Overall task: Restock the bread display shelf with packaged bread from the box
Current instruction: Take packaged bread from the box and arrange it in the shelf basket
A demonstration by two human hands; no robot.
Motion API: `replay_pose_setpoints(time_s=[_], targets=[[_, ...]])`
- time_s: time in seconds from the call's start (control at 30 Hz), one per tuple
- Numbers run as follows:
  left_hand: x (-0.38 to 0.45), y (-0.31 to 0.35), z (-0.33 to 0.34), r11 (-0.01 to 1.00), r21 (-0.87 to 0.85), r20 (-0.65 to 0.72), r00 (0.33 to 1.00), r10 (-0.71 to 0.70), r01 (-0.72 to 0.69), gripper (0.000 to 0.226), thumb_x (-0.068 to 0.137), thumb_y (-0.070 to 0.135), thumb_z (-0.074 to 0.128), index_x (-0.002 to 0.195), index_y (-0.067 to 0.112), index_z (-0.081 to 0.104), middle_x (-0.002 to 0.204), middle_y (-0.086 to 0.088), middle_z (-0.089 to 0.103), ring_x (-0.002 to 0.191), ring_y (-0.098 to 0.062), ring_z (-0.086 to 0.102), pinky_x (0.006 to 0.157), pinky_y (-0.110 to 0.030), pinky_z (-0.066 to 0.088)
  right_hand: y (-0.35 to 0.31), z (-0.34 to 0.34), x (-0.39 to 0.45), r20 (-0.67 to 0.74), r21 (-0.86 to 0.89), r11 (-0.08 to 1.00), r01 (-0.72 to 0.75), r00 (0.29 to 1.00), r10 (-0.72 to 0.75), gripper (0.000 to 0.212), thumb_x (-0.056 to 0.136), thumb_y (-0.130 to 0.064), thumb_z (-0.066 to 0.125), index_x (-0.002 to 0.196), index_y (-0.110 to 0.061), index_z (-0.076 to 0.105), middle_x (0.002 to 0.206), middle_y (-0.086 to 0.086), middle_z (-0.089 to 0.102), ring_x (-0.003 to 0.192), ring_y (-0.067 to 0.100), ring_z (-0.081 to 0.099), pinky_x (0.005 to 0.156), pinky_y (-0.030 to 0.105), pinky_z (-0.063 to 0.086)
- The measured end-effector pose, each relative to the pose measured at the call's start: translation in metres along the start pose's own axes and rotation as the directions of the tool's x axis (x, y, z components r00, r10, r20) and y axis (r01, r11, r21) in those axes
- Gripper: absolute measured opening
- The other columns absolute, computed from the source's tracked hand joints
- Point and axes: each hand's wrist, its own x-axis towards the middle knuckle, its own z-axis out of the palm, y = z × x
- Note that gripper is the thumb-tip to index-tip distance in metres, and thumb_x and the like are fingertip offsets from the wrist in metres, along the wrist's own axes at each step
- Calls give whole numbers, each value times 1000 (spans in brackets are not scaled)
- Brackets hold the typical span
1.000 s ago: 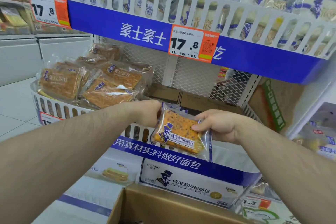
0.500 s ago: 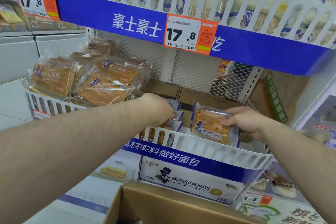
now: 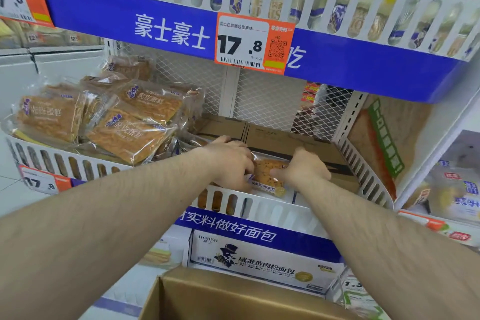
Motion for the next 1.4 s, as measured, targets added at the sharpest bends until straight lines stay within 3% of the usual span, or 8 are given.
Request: replay_pose_setpoints(time_s=[0.33, 0.53, 0.67, 0.77, 0.87, 1.1, 1.27, 1.4], targets=[[7, -3, 6, 998, 42, -73, 996, -52, 55, 33, 88, 51, 57, 116, 34, 63, 131, 5, 55, 129, -21, 39, 103, -49, 41, 8, 4, 15, 356, 495, 833, -245, 932, 63, 25, 87, -13, 74, 106, -1, 64, 96, 17, 74, 86, 26, 74, 83, 43, 62], [-9, 14, 9, 940, -328, -253, 951, -180, 91, 38, 90, 64, 48, 102, 32, 63, 102, 7, 63, 98, -15, 58, 86, -40, 51, 21, -16, -8, 365, 406, 895, -187, 930, 29, 27, 86, -22, 76, 107, -12, 62, 93, 8, 68, 80, 17, 66, 65, 28, 57], [-33, 51, 12, 920, -391, -573, 781, -247, 5, 32, 90, 41, 56, 117, 26, 64, 112, 7, 64, 106, -15, 57, 96, -39, 46, 28, -28, -41, -73, 208, 972, 105, 993, -92, 37, 86, -28, 74, 113, -15, 54, 88, 0, 58, 75, 13, 55, 57, 25, 43], [-61, 85, 26, 877, -473, -660, 693, -289, -85, 29, 87, 31, 60, 113, 21, 66, 108, 7, 64, 102, -13, 55, 90, -34, 44, 42, -26, -93, -472, 200, 840, 505, 801, -369, 6, 86, -20, 66, 90, -21, 61, 73, -12, 54, 66, 4, 50, 58, 17, 35], [-85, 117, 50, 832, -537, -589, 768, -253, -137, 23, 84, 27, 62, 106, 20, 64, 97, 10, 60, 91, -11, 52, 79, -30, 44, 62, -7, -142, -557, 283, 721, 632, 721, -413, 7, 78, -16, 63, 72, -17, 59, 56, -9, 47, 53, 8, 44, 52, 20, 36], [-106, 151, 98, 650, -754, 3, 991, -137, 92, 18, 90, 24, 61, 107, 29, 57, 104, 9, 61, 98, -10, 59, 76, -22, 47, 117, 73, -178, 22, 323, 940, 110, 992, -124, 8, 84, -19, 63, 77, -16, 61, 67, -5, 57, 67, 14, 53, 56, 26, 38], [-116, 170, 120, 567, -807, 138, 986, -91, 165, 14, 90, 21, 61, 102, 29, 60, 98, 13, 61, 92, -9, 60, 80, -26, 52, 172, 150, -198, 562, -75, 958, -277, 782, 270, 42, 83, -36, 62, 115, -9, 56, 95, 4, 63, 80, 22, 61, 57, 25, 44], [-117, 176, 129, 598, -785, 203, 979, -3, 164, 16, 90, 21, 59, 106, 26, 62, 102, 11, 61, 90, -9, 60, 83, -30, 53, 195, 186, -210, 510, -295, 873, -388, 709, 487, 88, 75, -66, 69, 139, -15, 37, 135, 12, 49, 118, 31, 57, 76, 35, 48]])
